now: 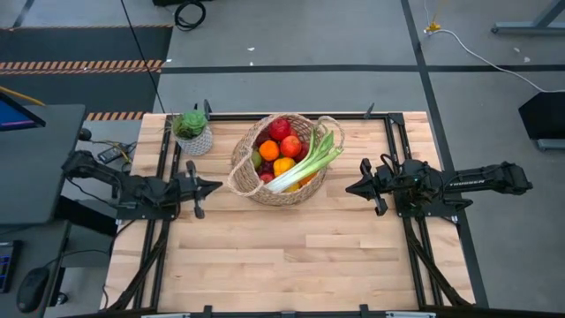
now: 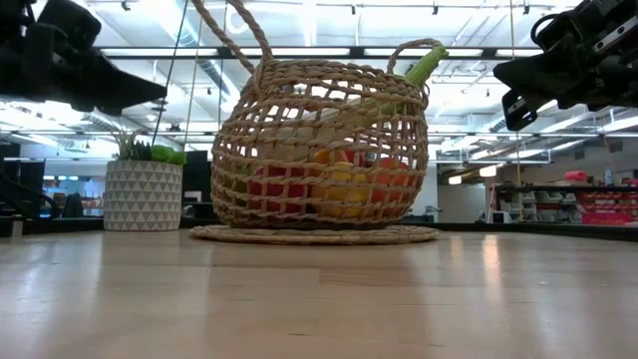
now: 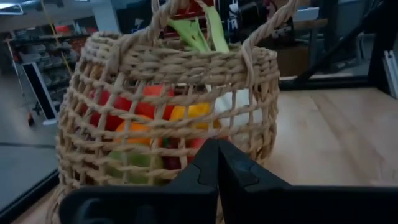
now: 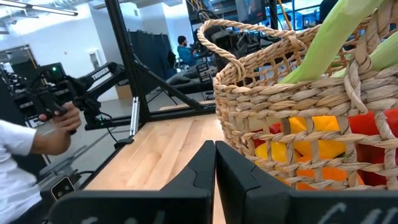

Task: Build produce basket
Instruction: Return to Home Position

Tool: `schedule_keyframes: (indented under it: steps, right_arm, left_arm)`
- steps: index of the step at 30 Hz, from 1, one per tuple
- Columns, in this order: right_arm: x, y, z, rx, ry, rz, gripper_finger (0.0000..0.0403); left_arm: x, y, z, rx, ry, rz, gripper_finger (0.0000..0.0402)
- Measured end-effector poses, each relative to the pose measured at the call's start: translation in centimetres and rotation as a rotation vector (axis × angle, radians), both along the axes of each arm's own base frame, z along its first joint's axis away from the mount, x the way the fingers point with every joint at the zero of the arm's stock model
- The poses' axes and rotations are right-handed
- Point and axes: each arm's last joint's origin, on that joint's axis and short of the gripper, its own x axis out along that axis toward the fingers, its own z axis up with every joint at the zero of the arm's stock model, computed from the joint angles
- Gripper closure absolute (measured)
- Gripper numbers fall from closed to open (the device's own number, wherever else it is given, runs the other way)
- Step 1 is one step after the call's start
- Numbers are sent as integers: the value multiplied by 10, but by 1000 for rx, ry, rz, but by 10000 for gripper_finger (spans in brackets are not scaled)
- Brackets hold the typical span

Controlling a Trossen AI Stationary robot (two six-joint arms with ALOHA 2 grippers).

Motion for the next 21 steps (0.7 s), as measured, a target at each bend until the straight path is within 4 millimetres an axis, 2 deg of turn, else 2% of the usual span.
schedule_keyframes:
  steps: [8,14,21]
  right_arm:
    - [0,0,0,0,0,0,386]
    - [0,0,0,0,0,0,386]
    - [0,0,0,0,0,0,385]
  left_arm:
    - [-3,3,3,-12,-36,86,387]
    - [-3,3,2,-38,-35,87,371]
    - [-3,3,2,-38,-35,86,377]
